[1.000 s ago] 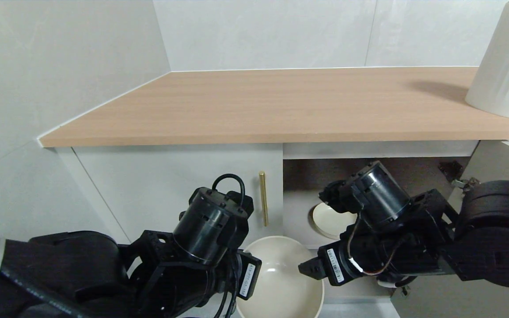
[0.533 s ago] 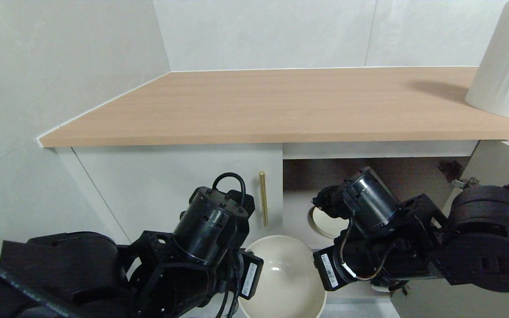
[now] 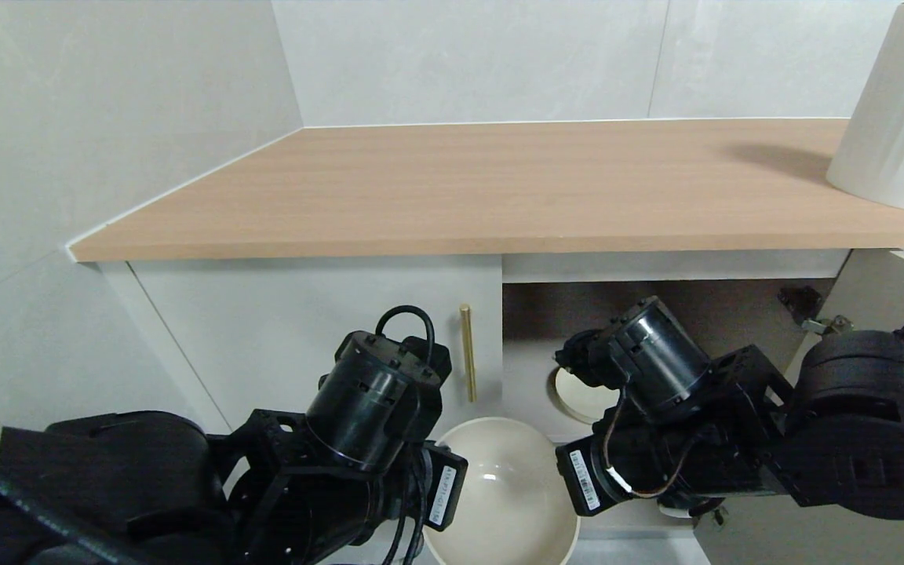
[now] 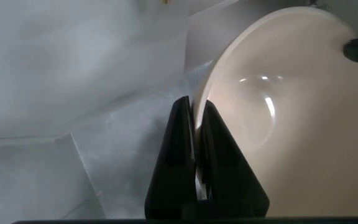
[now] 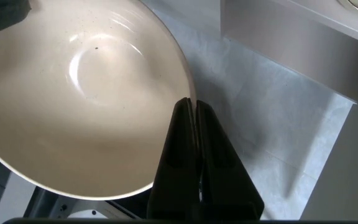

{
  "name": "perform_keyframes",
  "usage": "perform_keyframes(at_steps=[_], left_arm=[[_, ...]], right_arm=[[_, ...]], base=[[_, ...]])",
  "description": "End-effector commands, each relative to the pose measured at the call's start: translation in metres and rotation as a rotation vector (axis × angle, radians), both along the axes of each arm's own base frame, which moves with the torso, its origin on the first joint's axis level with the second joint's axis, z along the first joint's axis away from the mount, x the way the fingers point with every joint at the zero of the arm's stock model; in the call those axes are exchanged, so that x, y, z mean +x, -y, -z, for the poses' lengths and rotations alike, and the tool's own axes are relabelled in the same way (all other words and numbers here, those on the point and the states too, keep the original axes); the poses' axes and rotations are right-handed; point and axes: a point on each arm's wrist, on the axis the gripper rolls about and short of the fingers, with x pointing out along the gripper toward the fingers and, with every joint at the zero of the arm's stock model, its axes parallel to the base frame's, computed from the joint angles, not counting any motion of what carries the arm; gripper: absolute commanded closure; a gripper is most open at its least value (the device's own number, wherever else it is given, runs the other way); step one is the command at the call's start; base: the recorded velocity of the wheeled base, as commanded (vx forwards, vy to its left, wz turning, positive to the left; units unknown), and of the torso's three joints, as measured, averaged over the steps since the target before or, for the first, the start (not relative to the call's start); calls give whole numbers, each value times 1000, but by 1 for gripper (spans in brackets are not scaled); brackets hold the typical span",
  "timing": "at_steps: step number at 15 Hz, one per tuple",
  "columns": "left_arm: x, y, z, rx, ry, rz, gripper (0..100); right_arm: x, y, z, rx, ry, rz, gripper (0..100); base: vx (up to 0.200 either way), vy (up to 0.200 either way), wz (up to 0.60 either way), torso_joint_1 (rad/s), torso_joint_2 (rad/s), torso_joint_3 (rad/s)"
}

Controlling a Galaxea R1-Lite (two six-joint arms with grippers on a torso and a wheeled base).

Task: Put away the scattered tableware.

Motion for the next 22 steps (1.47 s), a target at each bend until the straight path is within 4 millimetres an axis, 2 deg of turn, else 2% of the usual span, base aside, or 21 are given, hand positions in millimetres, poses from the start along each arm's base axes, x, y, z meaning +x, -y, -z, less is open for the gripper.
perform_keyframes(at_steps=[1, 7, 9, 11, 12, 13, 14, 16, 19, 22], left_arm=[[-1, 0, 0, 0, 1, 0, 0], [0, -1, -2, -6, 7, -4, 0], [1, -4, -7, -18, 18, -15, 0], [-1, -8, -16, -39, 43, -24, 0], [-1, -9, -18, -45, 48, -24, 0], [-3, -10, -23, -56, 58, -24, 0], [-2, -11, -23, -56, 58, -27, 0], [0, -13, -23, -56, 60, -37, 0], [4, -14, -21, -50, 55, -49, 0], [4, -16, -23, -56, 62, -54, 0]], right_arm=[[0, 0, 1, -3, -3, 0, 100], [3, 2, 3, -9, -7, 13, 100], [17, 12, 9, -15, -25, 78, 100], [33, 25, 29, -20, -97, 211, 100], [36, 29, 30, -15, -99, 245, 100], [46, 40, 39, 25, -92, 377, 100], [49, 43, 44, 42, -76, 406, 100], [58, 54, 65, 116, 15, 459, 100], [73, 69, 74, 130, 87, 567, 100], [86, 81, 73, 153, 113, 647, 100]], base=[[0, 0, 0, 0, 0, 0], [0, 0, 0, 0, 0, 0], [0, 0, 0, 0, 0, 0], [0, 0, 0, 0, 0, 0], [0, 0, 0, 0, 0, 0], [0, 0, 0, 0, 0, 0], [0, 0, 0, 0, 0, 0], [0, 0, 0, 0, 0, 0], [0, 0, 0, 0, 0, 0], [0, 0, 0, 0, 0, 0]])
